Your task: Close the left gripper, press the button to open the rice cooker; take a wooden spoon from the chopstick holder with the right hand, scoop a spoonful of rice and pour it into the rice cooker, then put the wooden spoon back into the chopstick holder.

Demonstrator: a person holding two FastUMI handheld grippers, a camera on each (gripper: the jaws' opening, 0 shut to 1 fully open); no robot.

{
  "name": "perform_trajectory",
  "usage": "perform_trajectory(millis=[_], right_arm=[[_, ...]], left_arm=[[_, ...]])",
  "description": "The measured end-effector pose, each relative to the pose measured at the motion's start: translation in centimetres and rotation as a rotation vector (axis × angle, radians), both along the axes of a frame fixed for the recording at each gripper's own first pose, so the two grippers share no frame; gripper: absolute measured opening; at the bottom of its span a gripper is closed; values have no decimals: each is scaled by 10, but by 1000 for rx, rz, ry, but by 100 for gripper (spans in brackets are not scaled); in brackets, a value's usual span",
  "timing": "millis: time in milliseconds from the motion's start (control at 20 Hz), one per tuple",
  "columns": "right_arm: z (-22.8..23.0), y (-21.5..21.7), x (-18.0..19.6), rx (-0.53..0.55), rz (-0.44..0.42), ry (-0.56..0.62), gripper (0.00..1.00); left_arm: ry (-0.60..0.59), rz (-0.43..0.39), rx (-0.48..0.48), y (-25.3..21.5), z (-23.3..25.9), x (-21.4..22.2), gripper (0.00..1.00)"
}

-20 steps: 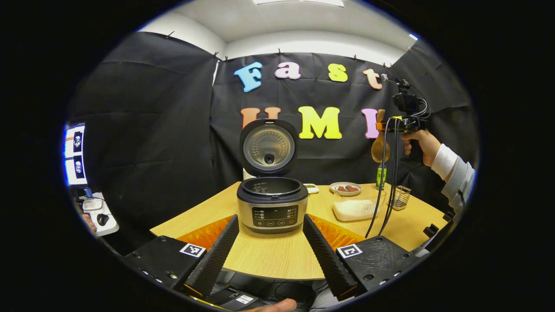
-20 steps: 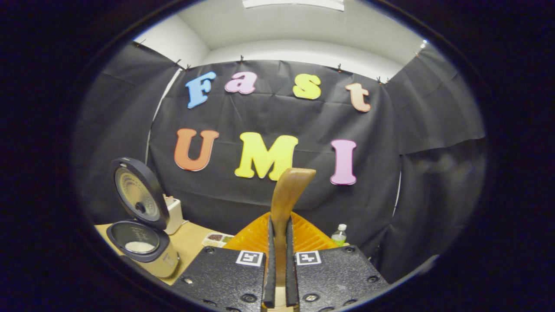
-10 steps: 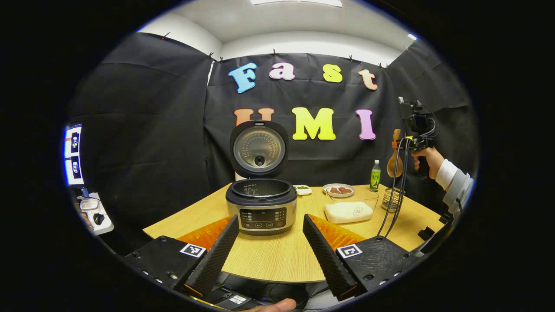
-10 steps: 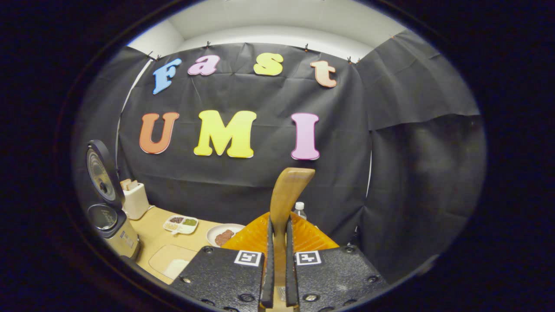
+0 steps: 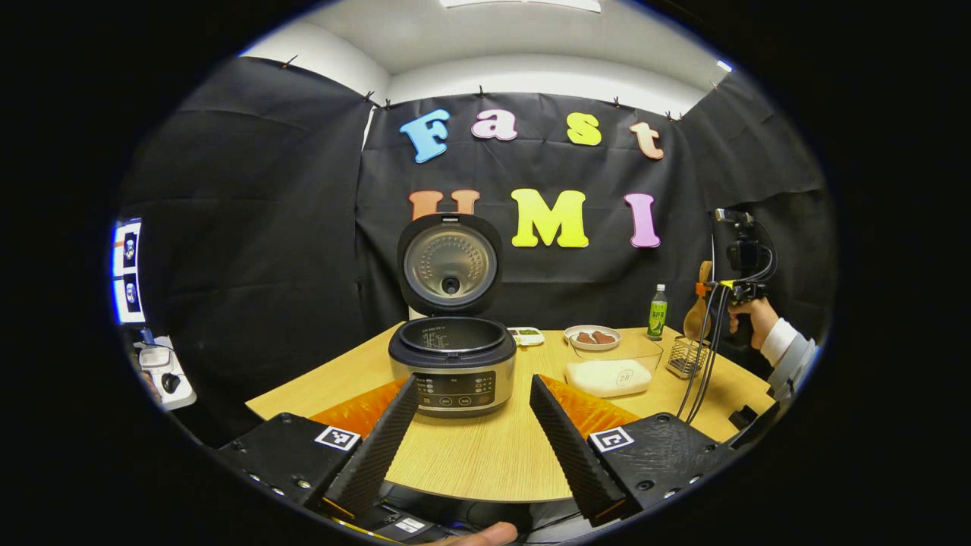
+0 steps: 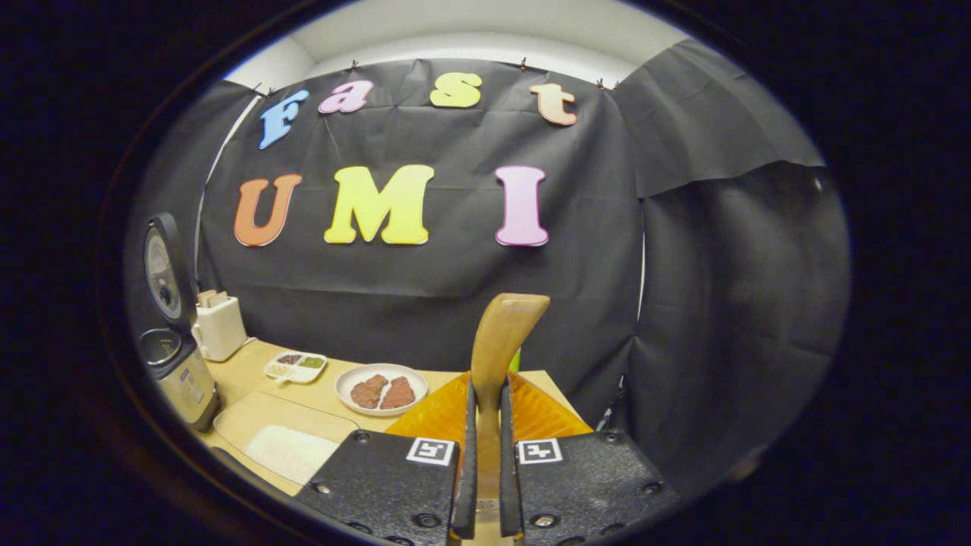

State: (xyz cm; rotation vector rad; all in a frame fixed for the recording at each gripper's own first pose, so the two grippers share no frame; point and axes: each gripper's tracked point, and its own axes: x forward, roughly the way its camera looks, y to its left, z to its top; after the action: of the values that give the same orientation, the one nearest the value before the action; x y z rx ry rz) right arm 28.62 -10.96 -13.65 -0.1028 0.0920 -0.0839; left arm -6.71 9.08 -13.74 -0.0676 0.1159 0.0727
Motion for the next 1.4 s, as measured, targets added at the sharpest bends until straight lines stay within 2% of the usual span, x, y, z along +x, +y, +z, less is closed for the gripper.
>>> perform_trajectory(millis=[200,400,500,550,700,750,850,950,1250,1400], right_arm=[[-22,2,4,88,27,62,18],[-30,8,4,175,59,99,24],[-27,4,8,155,52,88,39],[-17,0,6,132,41,67,50],[7,4,2,66,49,5,62],[14,8,-1,53,58,-10,73],[27,10,-6,30,57,-29,76],[41,15,-14,36,63,-57,94],[54,5,-41,11,-17,-38,94],[55,10,-65,63,-20,-9,94]], left_arm=[[7,14,-14,4,5,5,95],[17,26,-3,9,20,21,95],[5,41,17,15,35,28,95],[-4,48,20,18,43,32,95],[-29,65,10,27,63,47,95],[-33,69,7,29,69,53,95],[-34,73,14,32,76,66,95],[-40,89,35,38,85,81,95],[-66,103,57,44,104,134,94],[-53,119,74,55,95,155,94]])
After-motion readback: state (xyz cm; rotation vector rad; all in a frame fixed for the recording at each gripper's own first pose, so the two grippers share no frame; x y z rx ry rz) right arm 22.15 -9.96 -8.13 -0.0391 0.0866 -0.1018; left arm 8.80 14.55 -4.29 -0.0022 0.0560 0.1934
